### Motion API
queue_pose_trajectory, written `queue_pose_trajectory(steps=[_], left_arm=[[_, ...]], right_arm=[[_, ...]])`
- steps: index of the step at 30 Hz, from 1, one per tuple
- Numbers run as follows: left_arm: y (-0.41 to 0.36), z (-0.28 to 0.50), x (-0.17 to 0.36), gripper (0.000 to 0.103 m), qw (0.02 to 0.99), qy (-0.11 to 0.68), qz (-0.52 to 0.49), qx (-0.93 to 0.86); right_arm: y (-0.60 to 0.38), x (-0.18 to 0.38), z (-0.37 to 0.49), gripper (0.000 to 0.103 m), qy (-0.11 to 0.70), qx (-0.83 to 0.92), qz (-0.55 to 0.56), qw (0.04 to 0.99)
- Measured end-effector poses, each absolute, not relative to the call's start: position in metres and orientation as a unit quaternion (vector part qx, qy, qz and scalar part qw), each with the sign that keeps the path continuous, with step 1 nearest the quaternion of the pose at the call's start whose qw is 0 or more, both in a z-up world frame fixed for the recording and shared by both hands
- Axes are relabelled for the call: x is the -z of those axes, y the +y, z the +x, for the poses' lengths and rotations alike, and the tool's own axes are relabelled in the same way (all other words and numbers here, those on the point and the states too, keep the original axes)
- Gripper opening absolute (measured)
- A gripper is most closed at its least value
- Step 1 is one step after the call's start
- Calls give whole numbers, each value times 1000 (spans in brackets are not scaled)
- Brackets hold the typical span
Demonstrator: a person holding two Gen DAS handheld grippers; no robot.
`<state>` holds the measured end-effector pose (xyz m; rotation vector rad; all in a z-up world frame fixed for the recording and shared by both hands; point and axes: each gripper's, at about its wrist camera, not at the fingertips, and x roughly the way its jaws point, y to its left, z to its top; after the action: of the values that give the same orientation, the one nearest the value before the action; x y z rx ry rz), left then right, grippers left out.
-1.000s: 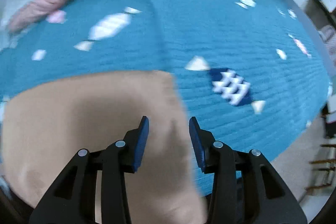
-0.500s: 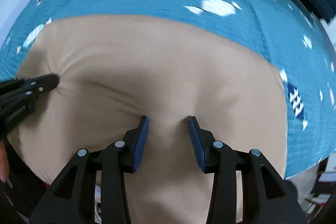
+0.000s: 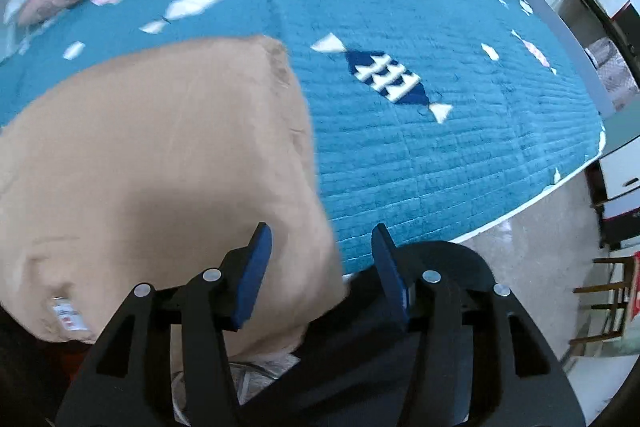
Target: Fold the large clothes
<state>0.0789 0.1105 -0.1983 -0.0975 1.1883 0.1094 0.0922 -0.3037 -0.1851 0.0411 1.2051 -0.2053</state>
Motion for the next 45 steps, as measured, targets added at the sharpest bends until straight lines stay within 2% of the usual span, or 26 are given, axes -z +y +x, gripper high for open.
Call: queue_pose_trajectory(steps=[4, 9, 16, 20, 22, 23, 24, 25, 28, 29, 32, 36, 43, 44, 45], left_arm=[[73, 80, 202, 4, 817, 574, -47, 12], [38, 73, 236, 3, 794, 607, -7, 29], [63, 42, 254, 4, 764, 645, -5, 19], [72, 30, 238, 5, 771, 636, -10, 23], [72, 27, 223, 11, 785, 619, -2, 25], [72, 27, 219, 30, 789, 614, 1, 25], [71, 27, 210, 63, 798, 603, 10, 19], [70, 29, 204, 73, 806, 591, 17, 12], [59, 34, 187, 75, 822, 568, 28, 19], [59, 38, 186, 75, 823, 567, 25, 18], [58, 36, 184, 76, 824, 565, 14, 25], [52, 49, 183, 80, 826, 563, 6, 28], [36, 62, 173, 82, 832, 554, 17, 24], [33, 63, 173, 82, 831, 555, 21, 20], [33, 63, 173, 82, 830, 556, 22, 18]], right_arm=[[-254, 189, 103, 49, 576, 13, 38, 816], [-199, 239, 104, 49, 649, -21, -15, 760], [-233, 271, 85, 49, 720, 3, 42, 693], [-244, 246, 78, 51, 702, -22, 52, 709], [-250, 231, 75, 55, 691, -35, 56, 720], [-255, 225, 77, 63, 685, -37, 65, 725], [-265, 216, 80, 69, 676, -34, 79, 732], [-272, 210, 82, 80, 669, -29, 88, 737], [-306, 188, 95, 86, 632, -7, 125, 765], [-314, 184, 100, 90, 625, 1, 134, 769], [-346, 184, 116, 91, 614, 22, 174, 769], [-395, 211, 134, 91, 625, 35, 245, 741], [-402, 267, 157, 92, 638, -4, 318, 701], [-401, 279, 159, 97, 645, -16, 335, 686], [-399, 284, 159, 97, 641, -17, 344, 686]])
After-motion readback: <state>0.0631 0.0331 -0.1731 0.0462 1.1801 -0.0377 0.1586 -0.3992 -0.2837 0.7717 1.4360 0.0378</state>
